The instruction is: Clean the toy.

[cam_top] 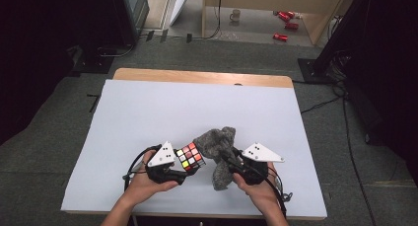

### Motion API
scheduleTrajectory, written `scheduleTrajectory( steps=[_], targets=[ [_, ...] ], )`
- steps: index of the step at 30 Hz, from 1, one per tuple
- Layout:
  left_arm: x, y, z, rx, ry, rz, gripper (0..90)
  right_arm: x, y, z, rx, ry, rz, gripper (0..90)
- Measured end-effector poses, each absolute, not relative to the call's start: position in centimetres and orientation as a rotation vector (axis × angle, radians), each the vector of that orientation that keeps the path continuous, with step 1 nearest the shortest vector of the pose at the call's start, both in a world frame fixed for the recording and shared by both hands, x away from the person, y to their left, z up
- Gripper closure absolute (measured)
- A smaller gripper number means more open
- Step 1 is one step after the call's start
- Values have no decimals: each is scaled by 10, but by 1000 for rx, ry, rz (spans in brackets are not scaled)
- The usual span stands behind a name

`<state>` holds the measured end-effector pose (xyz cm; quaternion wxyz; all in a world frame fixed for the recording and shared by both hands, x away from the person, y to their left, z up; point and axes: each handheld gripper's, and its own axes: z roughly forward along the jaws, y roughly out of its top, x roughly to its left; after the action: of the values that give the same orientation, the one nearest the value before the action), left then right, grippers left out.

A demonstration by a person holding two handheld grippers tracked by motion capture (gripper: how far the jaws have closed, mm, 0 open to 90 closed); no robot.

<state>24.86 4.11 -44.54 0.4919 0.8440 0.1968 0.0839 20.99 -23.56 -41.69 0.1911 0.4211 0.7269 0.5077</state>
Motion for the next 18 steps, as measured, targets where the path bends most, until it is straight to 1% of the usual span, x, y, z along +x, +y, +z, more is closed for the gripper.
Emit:
scheduleTrajectory(
  steps=[14,18],
  targets=[
    [244,29,-451,2069,438,165,345,204,-224,-419,1131,2097,1496,694],
    [243,30,-449,2041,420,137,345,207,-226,-424,1149,2105,1513,698]
  ],
)
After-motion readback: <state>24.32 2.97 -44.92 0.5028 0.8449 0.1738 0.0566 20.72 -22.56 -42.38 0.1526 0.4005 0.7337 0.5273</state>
